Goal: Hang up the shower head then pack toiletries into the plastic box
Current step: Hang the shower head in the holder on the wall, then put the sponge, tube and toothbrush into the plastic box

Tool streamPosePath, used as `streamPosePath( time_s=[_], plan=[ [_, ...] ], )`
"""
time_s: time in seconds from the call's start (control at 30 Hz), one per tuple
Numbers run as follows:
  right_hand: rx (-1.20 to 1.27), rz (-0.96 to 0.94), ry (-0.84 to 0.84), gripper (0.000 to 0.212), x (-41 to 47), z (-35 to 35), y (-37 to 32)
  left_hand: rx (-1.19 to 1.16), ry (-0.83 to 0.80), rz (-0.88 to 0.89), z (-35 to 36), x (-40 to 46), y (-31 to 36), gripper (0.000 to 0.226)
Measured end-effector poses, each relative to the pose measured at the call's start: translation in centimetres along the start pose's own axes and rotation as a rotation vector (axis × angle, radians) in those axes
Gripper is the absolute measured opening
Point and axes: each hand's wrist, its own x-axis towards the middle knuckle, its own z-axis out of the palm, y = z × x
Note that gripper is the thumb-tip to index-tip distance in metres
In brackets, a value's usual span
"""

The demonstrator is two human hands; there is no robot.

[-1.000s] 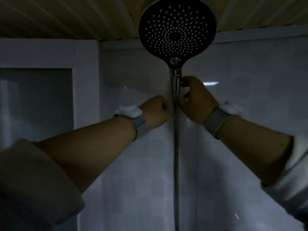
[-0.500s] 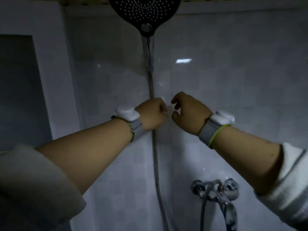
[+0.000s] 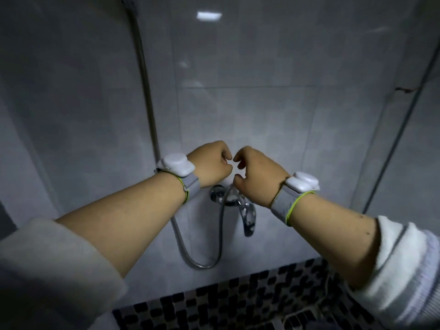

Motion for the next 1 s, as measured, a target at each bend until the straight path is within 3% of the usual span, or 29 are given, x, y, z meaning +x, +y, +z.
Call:
streamPosePath(
  time_s=[0.27,0.5,0.8,1.0],
  plan=[
    [-0.023,0.265,-0.086,0.038,-9.2,1.7,8.0,-0.053,-0.192,0.069,10.8,-1.0,3.7,0.016],
    [0.021,0.584,-0.037,0.035,-17.7,3.6,12.5,-0.129,-0.429,0.183,20.6,-1.8,6.1,0.017],
    [0.043,1.046,0.13,0.023,-26.0,6.7,11.4,-0.164,-0.719,0.4,29.1,-5.4,8.0,0.012],
    [-0.005,1.251,0.283,0.022,-30.1,8.0,8.4,-0.221,-0.876,0.512,31.6,-8.9,9.5,0.01]
  ],
)
